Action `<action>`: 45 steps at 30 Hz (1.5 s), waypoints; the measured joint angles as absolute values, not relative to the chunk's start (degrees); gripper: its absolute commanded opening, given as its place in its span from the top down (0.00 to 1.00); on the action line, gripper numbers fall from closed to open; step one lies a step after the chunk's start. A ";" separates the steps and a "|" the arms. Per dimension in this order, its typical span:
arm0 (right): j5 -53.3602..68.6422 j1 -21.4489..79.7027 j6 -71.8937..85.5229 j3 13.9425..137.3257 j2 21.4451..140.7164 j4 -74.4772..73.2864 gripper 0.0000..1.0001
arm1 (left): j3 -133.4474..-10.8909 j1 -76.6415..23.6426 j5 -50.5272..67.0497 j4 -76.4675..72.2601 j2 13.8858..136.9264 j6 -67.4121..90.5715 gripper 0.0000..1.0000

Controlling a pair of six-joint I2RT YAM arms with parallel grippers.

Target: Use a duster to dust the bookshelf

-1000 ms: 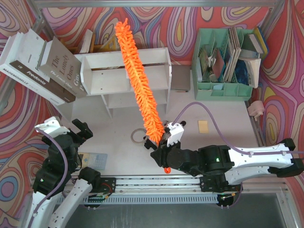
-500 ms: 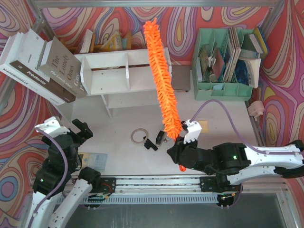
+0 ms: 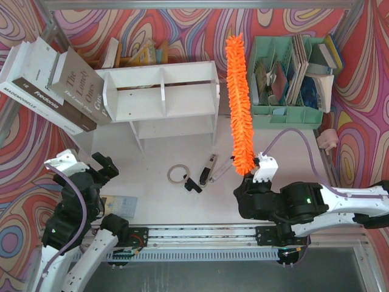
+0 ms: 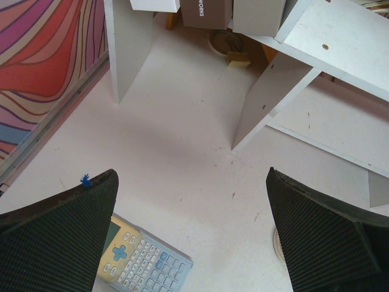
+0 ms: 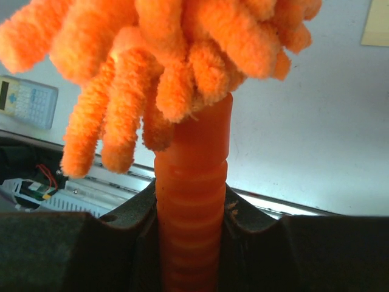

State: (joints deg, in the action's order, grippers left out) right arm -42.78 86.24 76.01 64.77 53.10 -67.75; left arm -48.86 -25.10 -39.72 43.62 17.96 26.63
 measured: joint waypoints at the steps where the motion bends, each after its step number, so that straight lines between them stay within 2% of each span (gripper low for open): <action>1: -42.94 86.24 76.42 64.12 52.53 -68.10 1.00 | -48.86 -25.10 -39.72 43.62 17.96 26.65 0.02; 16: -42.68 85.67 76.20 54.19 53.01 -61.89 1.00 | -48.86 -25.10 -39.92 43.62 17.96 26.81 0.02; 30: -33.61 72.53 62.46 49.95 55.20 -48.47 1.00 | -48.88 -25.10 -39.94 43.64 18.24 26.83 0.02; 45: -24.58 66.72 57.69 39.81 57.52 -39.99 1.00 | -48.97 -25.10 -39.94 43.66 20.25 26.81 0.02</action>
